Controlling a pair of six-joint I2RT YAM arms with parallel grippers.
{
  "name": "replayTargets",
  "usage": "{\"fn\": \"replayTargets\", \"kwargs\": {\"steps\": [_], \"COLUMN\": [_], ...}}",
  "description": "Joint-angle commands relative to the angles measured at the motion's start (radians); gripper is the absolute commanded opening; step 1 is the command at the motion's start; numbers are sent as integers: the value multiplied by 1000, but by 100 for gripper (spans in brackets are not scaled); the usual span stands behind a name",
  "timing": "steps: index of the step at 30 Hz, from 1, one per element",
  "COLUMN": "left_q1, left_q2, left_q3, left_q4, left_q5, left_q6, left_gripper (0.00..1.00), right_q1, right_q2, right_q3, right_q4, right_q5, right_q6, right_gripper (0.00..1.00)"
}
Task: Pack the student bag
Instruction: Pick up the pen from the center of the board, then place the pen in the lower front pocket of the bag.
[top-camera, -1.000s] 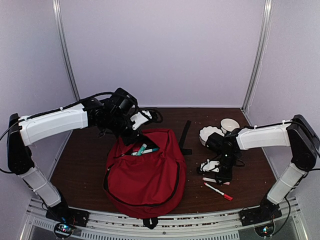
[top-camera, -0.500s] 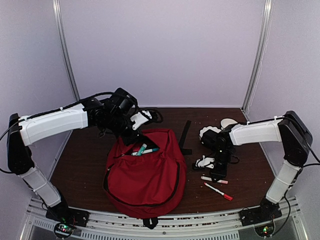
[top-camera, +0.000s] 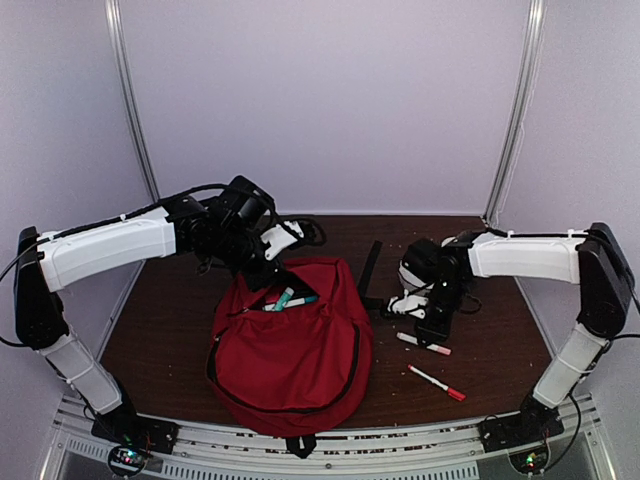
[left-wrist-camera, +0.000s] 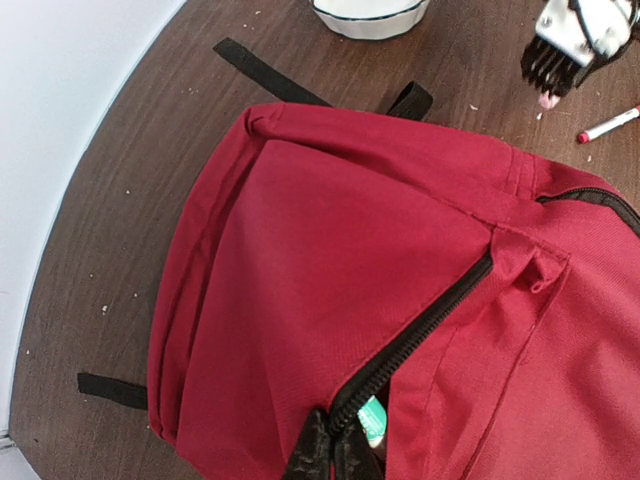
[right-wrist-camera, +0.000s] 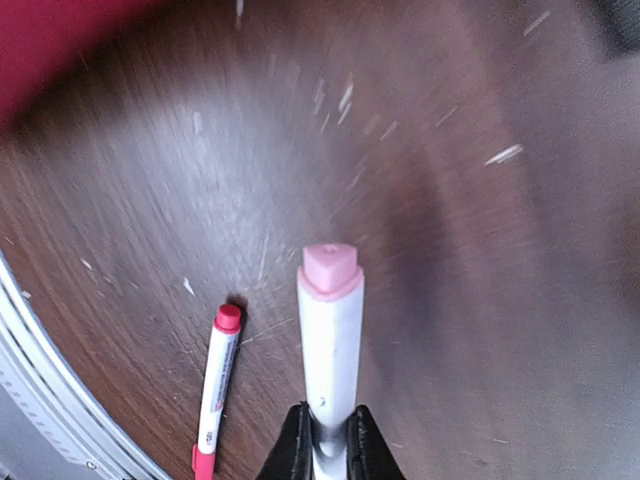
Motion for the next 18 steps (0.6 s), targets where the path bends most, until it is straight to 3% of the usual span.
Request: {"fn": "replayTargets", "kwargs": {"steps": [1, 10, 18], "left_q1": [3, 3, 3], "left_q2": [-2, 10, 11], "left_q3": [36, 37, 39], "left_q4": [26, 27, 25], "left_q5": [14, 34, 50], "left_q6": [-7, -12, -15], "left_gripper": [0, 0, 0], "right_q1": [26, 291, 520], "right_q2": [-115, -107, 59], "right_q3": [140, 346, 554], "right_q4": [-18, 78, 183], "right_q5": [-11, 195, 279], "right_q6": [0, -123, -250], "right_gripper": [8, 8, 8]}}
